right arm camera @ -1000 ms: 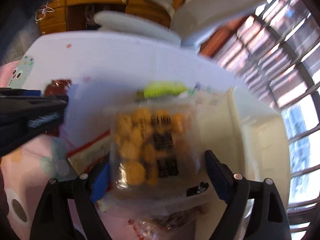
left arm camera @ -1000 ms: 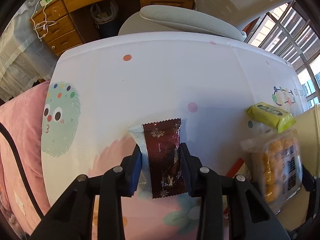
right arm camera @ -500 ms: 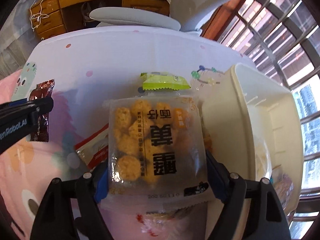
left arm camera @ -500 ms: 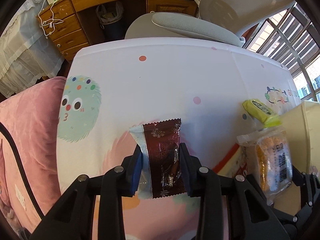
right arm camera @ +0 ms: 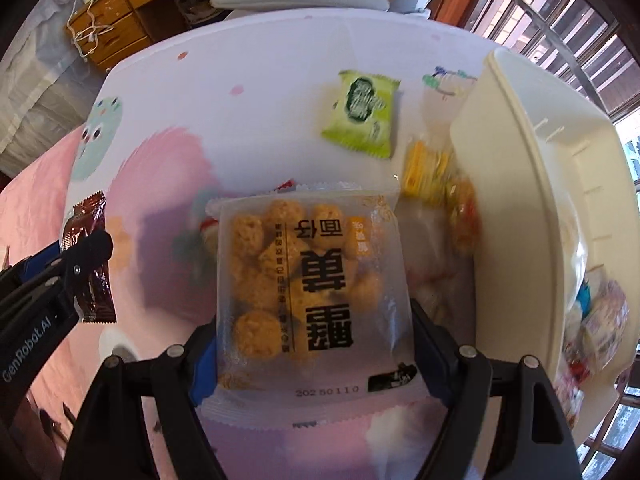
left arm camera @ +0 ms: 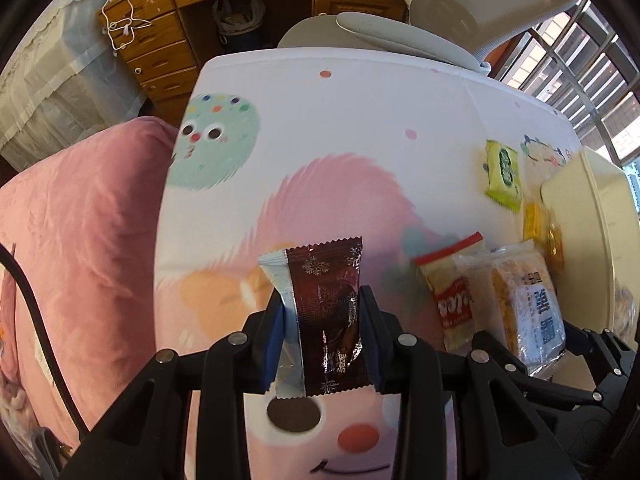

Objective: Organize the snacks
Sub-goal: 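Lift both held snacks up off the table, then carry both snacks over the white tray and open both grippers, then withdraw both grippers from the tray toward the remaining snacks, then grasp the red-white Coolotes bag with the left gripper while the right gripper grasps the clear nut bag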

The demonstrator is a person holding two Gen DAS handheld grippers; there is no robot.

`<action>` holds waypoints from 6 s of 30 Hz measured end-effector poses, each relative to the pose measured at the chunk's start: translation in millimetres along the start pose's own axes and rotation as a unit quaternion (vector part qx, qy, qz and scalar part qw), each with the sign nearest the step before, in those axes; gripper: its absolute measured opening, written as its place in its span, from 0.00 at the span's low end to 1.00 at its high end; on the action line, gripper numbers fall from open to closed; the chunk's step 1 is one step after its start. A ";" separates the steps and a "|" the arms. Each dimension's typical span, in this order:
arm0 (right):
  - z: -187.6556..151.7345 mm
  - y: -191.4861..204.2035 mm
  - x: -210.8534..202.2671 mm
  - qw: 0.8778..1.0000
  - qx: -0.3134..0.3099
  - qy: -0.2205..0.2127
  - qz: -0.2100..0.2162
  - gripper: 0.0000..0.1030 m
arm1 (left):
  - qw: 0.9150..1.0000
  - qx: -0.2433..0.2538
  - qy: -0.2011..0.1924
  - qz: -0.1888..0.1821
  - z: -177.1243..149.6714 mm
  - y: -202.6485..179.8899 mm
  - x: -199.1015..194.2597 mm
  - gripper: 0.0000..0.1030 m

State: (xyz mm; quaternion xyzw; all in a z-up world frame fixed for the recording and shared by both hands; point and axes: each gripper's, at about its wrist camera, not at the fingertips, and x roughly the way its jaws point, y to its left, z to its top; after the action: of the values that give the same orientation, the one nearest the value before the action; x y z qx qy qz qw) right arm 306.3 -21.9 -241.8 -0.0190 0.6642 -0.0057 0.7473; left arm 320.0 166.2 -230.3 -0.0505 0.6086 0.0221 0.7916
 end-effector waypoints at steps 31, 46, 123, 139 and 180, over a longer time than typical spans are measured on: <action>-188.9 -18.8 -60.4 0.998 0.024 0.005 0.049 0.78 | 0.991 0.107 -0.030 -0.076 -167.3 -24.9 -130.8 0.32; -201.2 -105.0 -115.2 0.985 0.028 -0.103 0.133 0.78 | 0.980 0.132 -0.094 -0.119 -167.2 -105.8 -168.3 0.32; -122.9 -252.9 -113.8 0.979 0.068 -0.119 0.149 0.83 | 0.991 0.025 -0.107 -0.074 -150.8 -182.6 -147.2 0.74; -160.1 -168.3 -116.1 0.966 0.162 -0.107 0.170 0.83 | 0.992 0.051 -0.082 -0.080 -156.3 -70.1 -149.4 0.74; -118.2 -44.3 -61.4 0.961 0.115 -0.251 -0.018 0.81 | 0.994 0.010 0.112 -0.011 -28.6 -35.3 -19.1 0.77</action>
State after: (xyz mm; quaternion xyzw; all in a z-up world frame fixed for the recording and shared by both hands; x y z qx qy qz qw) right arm 182.4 -66.5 -193.1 0.0541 0.4496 -0.0901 0.8870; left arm 291.0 128.6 -217.2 -0.0517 0.6930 0.0019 0.7191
